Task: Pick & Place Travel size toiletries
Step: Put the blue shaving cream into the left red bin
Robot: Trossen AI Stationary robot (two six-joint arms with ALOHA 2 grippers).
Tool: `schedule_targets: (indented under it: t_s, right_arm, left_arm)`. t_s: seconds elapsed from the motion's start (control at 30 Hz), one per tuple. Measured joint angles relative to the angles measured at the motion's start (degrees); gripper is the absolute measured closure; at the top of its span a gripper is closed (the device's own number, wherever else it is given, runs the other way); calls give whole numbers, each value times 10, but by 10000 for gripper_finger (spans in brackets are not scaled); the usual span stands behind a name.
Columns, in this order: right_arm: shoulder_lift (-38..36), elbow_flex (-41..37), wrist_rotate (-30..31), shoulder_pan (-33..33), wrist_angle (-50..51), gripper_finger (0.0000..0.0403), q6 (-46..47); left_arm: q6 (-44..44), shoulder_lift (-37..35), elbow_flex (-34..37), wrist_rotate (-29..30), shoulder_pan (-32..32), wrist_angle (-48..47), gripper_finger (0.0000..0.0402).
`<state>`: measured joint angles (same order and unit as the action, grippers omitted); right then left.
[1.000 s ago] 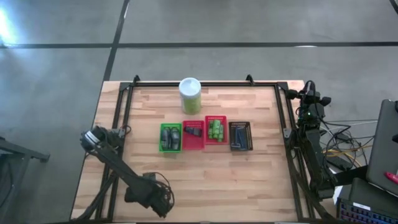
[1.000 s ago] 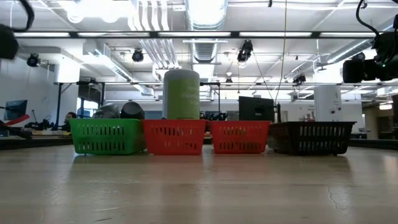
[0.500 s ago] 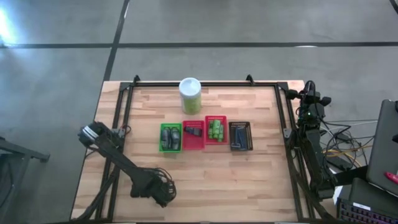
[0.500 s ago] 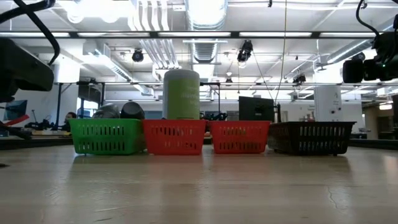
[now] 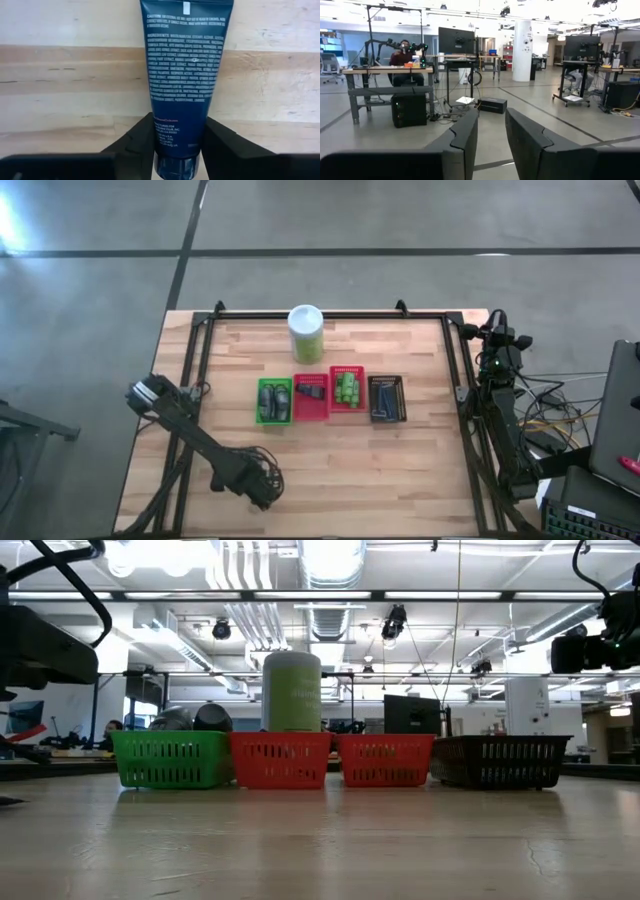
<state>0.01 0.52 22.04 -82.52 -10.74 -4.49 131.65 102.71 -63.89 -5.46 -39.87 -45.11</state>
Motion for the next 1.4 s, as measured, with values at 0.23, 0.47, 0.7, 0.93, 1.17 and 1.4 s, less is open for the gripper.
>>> schedule_targets:
  t_s: [0.23, 0.47, 0.7, 0.93, 1.17, 1.4]
  right_arm:
    - [0, 0, 0, 0, 0, 285, 0]
    - [0, 0, 0, 0, 0, 267, 0]
    - [0, 0, 0, 0, 0, 252, 0]
    - [0, 0, 0, 0, 2, 237, 0]
    - [0, 0, 0, 0, 2, 222, 0]
    - [0, 0, 0, 0, 3, 210, 0]
  left_arm:
    - [-28, -38, -12, 56, 18, -23, 262]
    - [-126, -119, -30, 190, 73, -61, 263]
    - [-322, -173, -54, 282, 199, -50, 268]
    - [-520, -152, -82, 263, 343, 25, 267]
    - [-591, -89, -98, 211, 394, 41, 268]
    - [-614, -47, -98, 193, 393, 62, 259]
